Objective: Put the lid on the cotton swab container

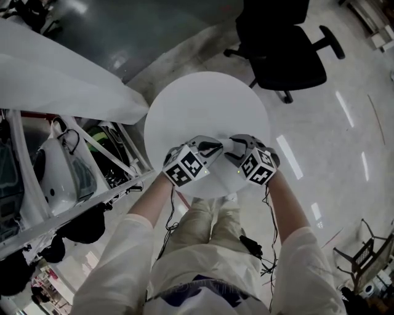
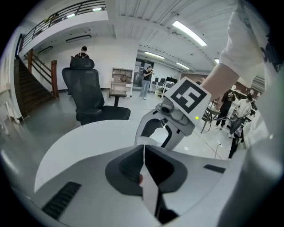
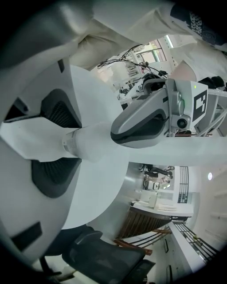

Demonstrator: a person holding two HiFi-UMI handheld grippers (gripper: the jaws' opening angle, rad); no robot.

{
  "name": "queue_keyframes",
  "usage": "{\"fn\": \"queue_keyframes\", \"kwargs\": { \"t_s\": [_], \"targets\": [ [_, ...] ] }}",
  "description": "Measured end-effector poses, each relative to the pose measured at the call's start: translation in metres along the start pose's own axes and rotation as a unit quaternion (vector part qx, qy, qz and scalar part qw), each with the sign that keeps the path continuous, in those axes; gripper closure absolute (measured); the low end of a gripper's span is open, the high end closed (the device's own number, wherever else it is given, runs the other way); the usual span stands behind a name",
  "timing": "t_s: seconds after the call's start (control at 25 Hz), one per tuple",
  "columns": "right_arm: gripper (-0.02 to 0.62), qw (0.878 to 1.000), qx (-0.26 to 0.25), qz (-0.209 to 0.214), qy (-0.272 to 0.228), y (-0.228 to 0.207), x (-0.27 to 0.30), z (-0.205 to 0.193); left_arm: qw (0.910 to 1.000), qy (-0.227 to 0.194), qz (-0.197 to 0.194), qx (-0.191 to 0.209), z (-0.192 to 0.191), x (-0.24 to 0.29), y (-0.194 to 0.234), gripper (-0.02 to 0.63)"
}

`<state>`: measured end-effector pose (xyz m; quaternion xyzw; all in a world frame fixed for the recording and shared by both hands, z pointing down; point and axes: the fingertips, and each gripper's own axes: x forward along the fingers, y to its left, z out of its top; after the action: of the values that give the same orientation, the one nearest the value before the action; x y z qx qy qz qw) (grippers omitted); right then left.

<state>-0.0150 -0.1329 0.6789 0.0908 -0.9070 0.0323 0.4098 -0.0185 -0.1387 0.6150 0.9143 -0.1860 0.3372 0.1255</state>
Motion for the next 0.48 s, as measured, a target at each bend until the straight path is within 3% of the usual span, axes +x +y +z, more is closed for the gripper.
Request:
{"fn": "queue_keyframes", "kwargs": {
  "t_s": [0.32,0.48],
  "targets": [
    [0.371,1.0,-0.002,0.0,0.003,-0.0018,0.0009,-0.0013,0.9993,-0.019,0.022,0.023,0.0024,0.0008,0.0007,0.606],
    [0.365,1.0,-0.003,-0.006,0.008,-0.0001,-0.0023,-0.0023,0.9989,-0.032,0.027,-0.021,0.0,-0.001,0.0034,0.606]
  ]
}}
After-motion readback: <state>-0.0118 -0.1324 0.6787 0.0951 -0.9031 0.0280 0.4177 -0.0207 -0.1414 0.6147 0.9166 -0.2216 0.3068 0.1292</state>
